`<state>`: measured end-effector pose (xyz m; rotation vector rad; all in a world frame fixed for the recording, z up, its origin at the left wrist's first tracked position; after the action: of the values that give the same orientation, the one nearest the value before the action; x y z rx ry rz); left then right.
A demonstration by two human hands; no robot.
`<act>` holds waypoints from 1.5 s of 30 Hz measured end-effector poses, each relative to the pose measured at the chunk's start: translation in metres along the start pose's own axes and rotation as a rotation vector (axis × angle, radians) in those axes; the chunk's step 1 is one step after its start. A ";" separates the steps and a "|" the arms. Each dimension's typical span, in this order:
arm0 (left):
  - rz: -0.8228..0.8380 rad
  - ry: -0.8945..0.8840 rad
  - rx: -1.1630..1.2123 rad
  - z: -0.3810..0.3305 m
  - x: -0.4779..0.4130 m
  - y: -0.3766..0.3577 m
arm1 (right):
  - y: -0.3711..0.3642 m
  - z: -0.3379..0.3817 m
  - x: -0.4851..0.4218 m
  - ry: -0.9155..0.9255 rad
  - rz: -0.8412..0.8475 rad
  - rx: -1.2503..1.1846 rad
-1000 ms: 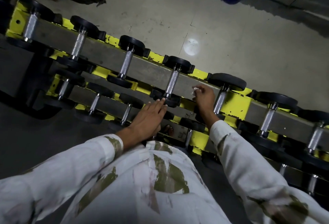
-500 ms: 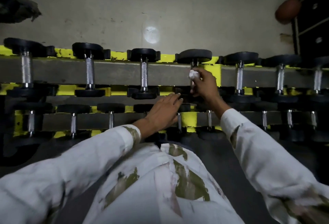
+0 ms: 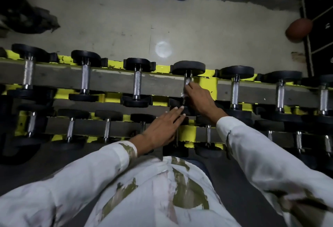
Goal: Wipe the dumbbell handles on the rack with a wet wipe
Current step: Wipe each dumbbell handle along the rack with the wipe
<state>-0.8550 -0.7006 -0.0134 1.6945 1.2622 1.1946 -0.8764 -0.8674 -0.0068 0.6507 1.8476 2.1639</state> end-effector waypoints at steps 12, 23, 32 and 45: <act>-0.046 0.348 0.023 -0.049 -0.025 -0.009 | -0.006 -0.016 0.008 0.481 0.133 -0.025; -0.024 0.365 0.047 -0.049 -0.026 -0.008 | 0.030 -0.031 -0.045 0.505 -0.036 0.220; -0.017 0.291 0.058 -0.040 -0.025 -0.012 | 0.015 -0.001 -0.030 0.601 0.088 0.171; -0.033 0.150 0.073 -0.026 -0.019 -0.012 | -0.063 -0.062 0.019 -0.632 0.068 -0.764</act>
<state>-0.8852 -0.7150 -0.0206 1.6542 1.4344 1.2897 -0.9292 -0.9017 -0.0713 1.0326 0.6281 2.1150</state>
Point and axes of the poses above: each hand's wrist, its own x-axis away from the middle knuckle, its own y-axis out of the back of the hand, z = x × y, the point moved 7 cm from there along -x, towards the middle knuckle, and after that the axes turned 1 degree about -z, right-handed, at the moved point
